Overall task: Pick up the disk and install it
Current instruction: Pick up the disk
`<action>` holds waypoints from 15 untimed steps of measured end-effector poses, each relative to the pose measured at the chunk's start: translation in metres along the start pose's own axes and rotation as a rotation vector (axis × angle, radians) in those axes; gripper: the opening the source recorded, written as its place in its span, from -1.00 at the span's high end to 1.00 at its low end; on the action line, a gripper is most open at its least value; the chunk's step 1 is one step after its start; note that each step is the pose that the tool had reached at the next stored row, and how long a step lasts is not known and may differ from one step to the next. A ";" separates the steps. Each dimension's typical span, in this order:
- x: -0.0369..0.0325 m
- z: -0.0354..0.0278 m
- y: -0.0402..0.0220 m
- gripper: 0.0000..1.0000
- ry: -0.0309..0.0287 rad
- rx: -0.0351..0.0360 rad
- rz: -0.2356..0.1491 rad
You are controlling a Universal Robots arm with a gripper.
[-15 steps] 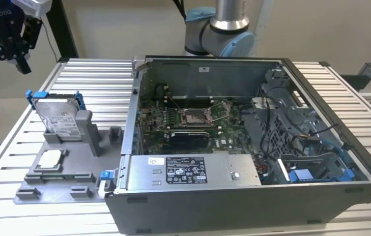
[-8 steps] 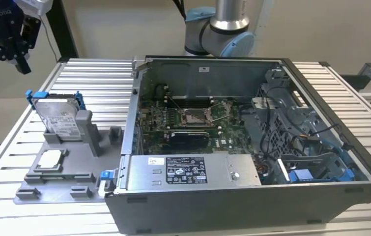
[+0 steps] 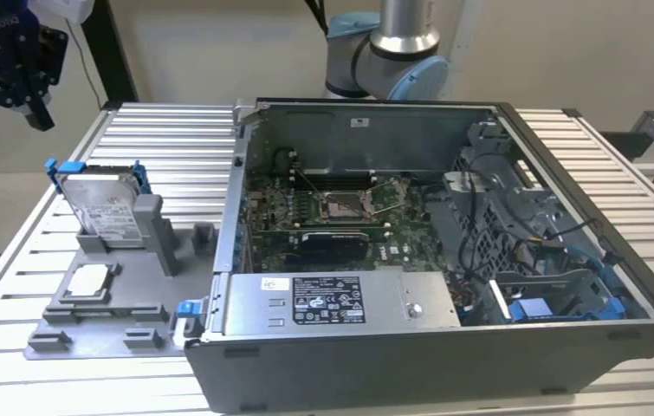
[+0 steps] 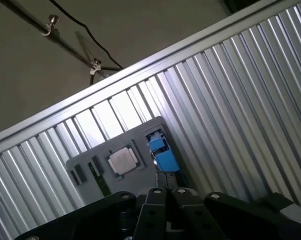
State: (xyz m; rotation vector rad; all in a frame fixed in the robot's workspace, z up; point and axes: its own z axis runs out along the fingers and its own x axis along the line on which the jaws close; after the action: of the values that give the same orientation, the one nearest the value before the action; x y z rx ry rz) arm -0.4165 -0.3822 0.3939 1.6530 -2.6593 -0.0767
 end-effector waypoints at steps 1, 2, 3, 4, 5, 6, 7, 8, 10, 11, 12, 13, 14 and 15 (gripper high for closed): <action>0.0000 0.0000 0.0000 1.00 0.0006 -0.0002 -0.011; 0.0000 0.0000 0.0000 1.00 0.0011 -0.0004 -0.022; 0.0000 0.0000 -0.0001 1.00 0.0016 -0.0006 -0.033; 0.0000 0.0000 0.0000 1.00 0.0020 -0.0008 -0.042; 0.0000 0.0000 -0.0001 1.00 0.0024 -0.0009 -0.051; 0.0000 0.0000 -0.0001 1.00 0.0028 -0.0011 -0.060; 0.0000 0.0000 -0.0001 1.00 0.0032 -0.0012 -0.069; 0.0000 0.0000 0.0000 1.00 0.0036 -0.0013 -0.076; 0.0000 0.0000 0.0000 1.00 0.0037 -0.0014 -0.077; 0.0000 0.0000 0.0000 1.00 0.0037 -0.0014 -0.078; 0.0000 0.0000 0.0000 1.00 0.0036 -0.0013 -0.078; 0.0000 0.0000 0.0000 1.00 0.0038 -0.0014 -0.080; 0.0000 0.0000 0.0000 1.00 0.0041 -0.0015 -0.086; 0.0000 0.0000 -0.0001 1.00 0.0045 -0.0017 -0.097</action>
State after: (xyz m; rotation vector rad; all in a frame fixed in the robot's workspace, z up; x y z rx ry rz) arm -0.4164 -0.3822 0.3939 1.7787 -2.5741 -0.0757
